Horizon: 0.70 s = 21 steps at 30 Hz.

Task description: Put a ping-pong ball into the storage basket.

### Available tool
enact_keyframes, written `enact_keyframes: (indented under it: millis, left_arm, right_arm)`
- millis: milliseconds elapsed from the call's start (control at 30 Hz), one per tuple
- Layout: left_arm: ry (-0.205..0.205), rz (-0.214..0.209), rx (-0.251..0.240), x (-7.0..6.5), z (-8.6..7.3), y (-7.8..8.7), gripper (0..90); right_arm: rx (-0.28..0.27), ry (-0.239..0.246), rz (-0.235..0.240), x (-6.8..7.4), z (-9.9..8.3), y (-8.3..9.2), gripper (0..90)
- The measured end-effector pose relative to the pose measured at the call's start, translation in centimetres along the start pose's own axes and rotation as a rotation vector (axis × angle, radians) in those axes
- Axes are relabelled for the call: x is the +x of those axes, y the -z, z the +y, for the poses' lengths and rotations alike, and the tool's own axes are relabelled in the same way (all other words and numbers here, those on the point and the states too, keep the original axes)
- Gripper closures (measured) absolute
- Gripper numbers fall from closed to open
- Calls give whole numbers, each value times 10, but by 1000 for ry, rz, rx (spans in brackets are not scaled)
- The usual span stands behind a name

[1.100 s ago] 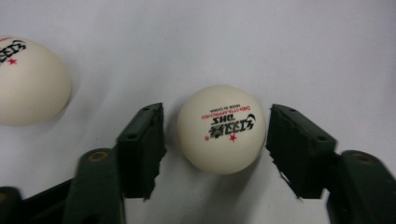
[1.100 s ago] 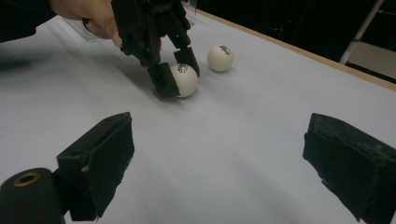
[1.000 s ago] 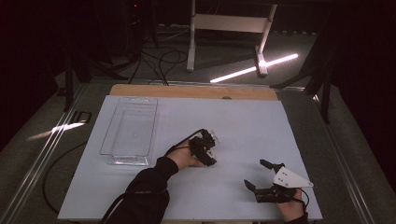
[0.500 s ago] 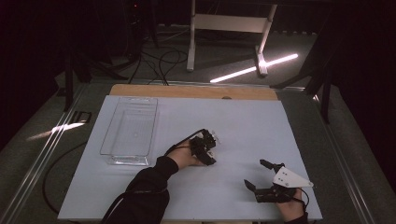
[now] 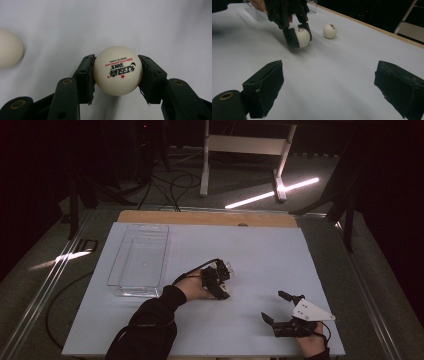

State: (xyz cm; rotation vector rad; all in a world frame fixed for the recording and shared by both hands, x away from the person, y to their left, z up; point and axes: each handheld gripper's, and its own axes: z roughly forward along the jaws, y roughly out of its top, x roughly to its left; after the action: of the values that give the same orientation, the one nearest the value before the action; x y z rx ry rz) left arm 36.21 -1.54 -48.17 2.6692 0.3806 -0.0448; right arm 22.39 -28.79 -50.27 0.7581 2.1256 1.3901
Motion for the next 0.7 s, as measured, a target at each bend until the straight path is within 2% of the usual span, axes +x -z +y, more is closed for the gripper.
enact_keyframes:
  millis: [700]
  left_arm:
    - [-107, -76, 25, -21, -6, 25, 522]
  right_arm:
    - [5, -1, 2, 1, -1, -1, 86]
